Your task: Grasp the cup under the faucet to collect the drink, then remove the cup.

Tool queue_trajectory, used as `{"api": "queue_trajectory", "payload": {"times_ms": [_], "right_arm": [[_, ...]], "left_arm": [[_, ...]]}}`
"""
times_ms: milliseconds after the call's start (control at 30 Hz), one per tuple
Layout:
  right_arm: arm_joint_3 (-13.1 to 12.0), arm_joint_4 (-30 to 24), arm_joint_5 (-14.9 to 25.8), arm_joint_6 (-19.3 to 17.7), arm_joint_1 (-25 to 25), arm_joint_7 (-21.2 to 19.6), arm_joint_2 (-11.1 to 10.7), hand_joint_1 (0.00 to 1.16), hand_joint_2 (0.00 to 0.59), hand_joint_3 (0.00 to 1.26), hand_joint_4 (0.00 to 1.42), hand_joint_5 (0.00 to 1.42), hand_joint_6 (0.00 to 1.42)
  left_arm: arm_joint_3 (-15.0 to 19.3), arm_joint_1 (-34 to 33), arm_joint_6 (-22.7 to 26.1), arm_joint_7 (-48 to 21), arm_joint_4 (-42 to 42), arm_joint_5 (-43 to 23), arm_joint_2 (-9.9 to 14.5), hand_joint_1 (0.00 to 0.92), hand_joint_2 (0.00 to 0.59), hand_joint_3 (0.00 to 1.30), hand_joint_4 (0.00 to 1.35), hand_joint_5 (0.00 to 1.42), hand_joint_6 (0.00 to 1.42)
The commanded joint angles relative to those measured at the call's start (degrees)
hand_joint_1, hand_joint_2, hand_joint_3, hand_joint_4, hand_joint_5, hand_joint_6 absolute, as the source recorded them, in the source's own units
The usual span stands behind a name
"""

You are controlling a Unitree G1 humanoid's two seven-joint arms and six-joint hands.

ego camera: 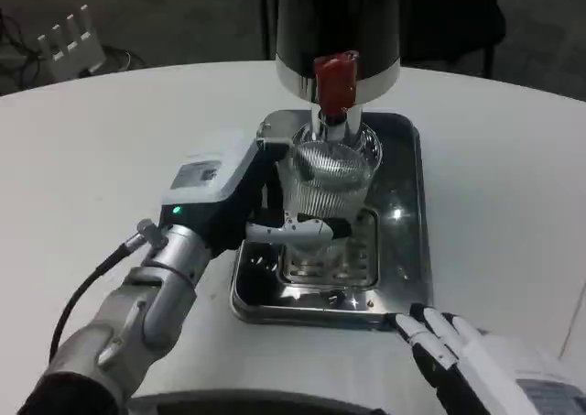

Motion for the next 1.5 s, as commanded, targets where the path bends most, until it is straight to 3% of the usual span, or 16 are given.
{"api": "queue_trajectory", "payload": {"times_ms": [33, 200, 333, 533, 700, 900, 1167, 1500], "right_arm": [[0.3, -0.3, -0.2, -0.2, -0.7, 0.9, 0.6, 0.34, 0.455, 0.09, 0.00, 0.00, 0.03], [0.5, 0.0, -0.3, -0.1, -1.2, 1.1, 0.7, 0.34, 0.455, 0.09, 0.00, 0.00, 0.03], [0.9, 0.2, 1.2, -0.2, -1.2, -0.1, 0.7, 0.34, 0.455, 0.09, 0.00, 0.00, 0.03], [0.4, 0.5, 3.5, 0.5, -1.8, -1.0, 0.9, 0.34, 0.461, 0.12, 0.00, 0.00, 0.05], [0.6, 0.6, 4.1, 0.4, -1.2, -1.5, 0.5, 0.35, 0.469, 0.13, 0.00, 0.00, 0.05], [0.8, 0.4, 4.2, 0.2, -1.0, -1.7, 0.5, 0.35, 0.470, 0.14, 0.00, 0.00, 0.05], [1.5, 0.3, 3.8, 0.1, -0.7, -1.9, 0.7, 0.35, 0.470, 0.14, 0.00, 0.01, 0.05], [1.7, 0.7, 4.6, 0.4, -0.5, -2.6, 0.6, 0.35, 0.470, 0.15, 0.00, 0.01, 0.05]], "left_arm": [[-0.2, -0.9, -0.6, -1.3, 0.8, -0.5, 1.2, 0.380, 0.122, 0.81, 0.78, 0.94, 1.18], [0.0, -0.7, -1.3, -2.1, 1.1, -1.2, 1.6, 0.277, 0.091, 0.69, 0.49, 0.68, 0.94], [0.2, -0.6, -2.1, -2.2, 1.6, -1.6, 2.2, 0.219, 0.078, 0.56, 0.35, 0.51, 0.76], [-0.4, -0.7, -3.3, -2.9, 2.2, -1.9, 2.6, 0.207, 0.082, 0.48, 0.23, 0.34, 0.54], [-0.4, -0.9, -4.6, -3.8, 2.1, -2.6, 2.7, 0.197, 0.073, 0.43, 0.19, 0.30, 0.46], [-0.4, -1.1, -6.0, -7.0, 1.5, -3.1, 2.9, 0.184, 0.061, 0.32, 0.02, 0.17, 0.34], [1.0, 0.1, -8.8, -9.4, -2.0, -5.0, 3.8, 0.156, 0.058, 0.23, 0.00, 0.09, 0.28], [6.0, 8.6, -12.0, -10.1, -13.3, -8.7, 8.8, 0.148, 0.054, 0.26, 0.00, 0.12, 0.28]]}}
